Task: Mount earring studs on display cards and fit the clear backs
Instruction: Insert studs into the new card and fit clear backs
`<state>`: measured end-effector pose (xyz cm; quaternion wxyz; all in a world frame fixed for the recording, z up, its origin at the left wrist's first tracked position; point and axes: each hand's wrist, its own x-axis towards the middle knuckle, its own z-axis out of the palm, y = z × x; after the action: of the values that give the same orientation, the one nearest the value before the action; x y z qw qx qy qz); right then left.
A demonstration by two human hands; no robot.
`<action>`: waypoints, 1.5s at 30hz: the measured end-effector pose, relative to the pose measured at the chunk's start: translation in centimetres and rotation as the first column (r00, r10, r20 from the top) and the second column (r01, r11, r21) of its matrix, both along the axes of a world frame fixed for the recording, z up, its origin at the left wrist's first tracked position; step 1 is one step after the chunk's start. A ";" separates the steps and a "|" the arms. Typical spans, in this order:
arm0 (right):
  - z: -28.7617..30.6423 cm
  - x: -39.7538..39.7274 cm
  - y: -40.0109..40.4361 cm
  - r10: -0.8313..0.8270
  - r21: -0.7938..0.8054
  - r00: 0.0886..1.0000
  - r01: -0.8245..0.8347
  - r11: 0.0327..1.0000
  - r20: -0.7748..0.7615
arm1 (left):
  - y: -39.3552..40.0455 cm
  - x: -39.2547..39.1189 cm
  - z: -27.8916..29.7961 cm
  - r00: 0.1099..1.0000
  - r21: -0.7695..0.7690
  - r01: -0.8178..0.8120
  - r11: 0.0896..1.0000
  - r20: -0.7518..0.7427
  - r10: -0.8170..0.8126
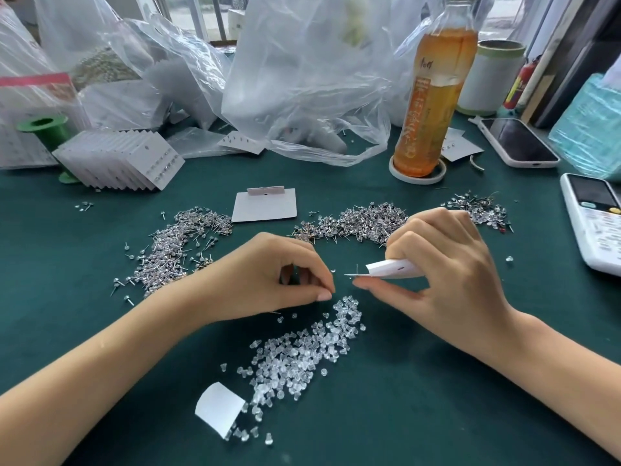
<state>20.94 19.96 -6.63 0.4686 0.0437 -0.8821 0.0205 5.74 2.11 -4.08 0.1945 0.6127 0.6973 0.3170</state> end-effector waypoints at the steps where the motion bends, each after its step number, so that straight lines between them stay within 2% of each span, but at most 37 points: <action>1: 0.0 0.0 0.0 0.001 -0.002 1.000 -0.001 1.000 0.003 | -0.1 0.1 0.1 1.000 -0.026 0.014 1.000 0.019 -0.014; 5: 0.1 0.1 0.0 0.009 -0.002 1.000 -0.009 1.000 0.013 | -0.3 0.0 0.5 0.996 -0.088 0.038 0.995 0.081 -0.031; 17: 0.1 0.1 -0.1 0.026 0.006 1.000 -0.026 1.000 0.015 | -0.3 0.9 0.7 0.995 -0.156 0.063 0.986 0.087 -0.050; 20: 0.1 0.1 -0.1 0.052 0.011 0.999 -0.052 0.999 0.012 | -0.3 0.7 0.8 0.988 -0.146 0.013 0.989 0.157 0.010; 24: 0.1 0.2 -0.3 0.109 0.094 0.994 -0.109 0.990 0.002 | -0.2 0.4 1.2 0.941 -0.079 -0.055 0.995 0.329 0.078; 30: 0.0 0.3 -0.5 0.173 0.212 0.985 -0.170 0.962 0.006 | 0.1 0.9 1.2 0.858 -0.029 -0.093 0.995 0.505 0.094; 45: 0.4 0.4 -0.8 0.151 0.244 0.988 -0.149 0.958 0.009 | 0.4 2.0 1.2 0.804 -0.085 -0.065 0.994 0.586 0.103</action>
<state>21.37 19.21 -6.22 0.4611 0.1678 -0.8697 -0.0527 7.73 2.48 -2.85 0.4056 0.4464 0.6382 0.4784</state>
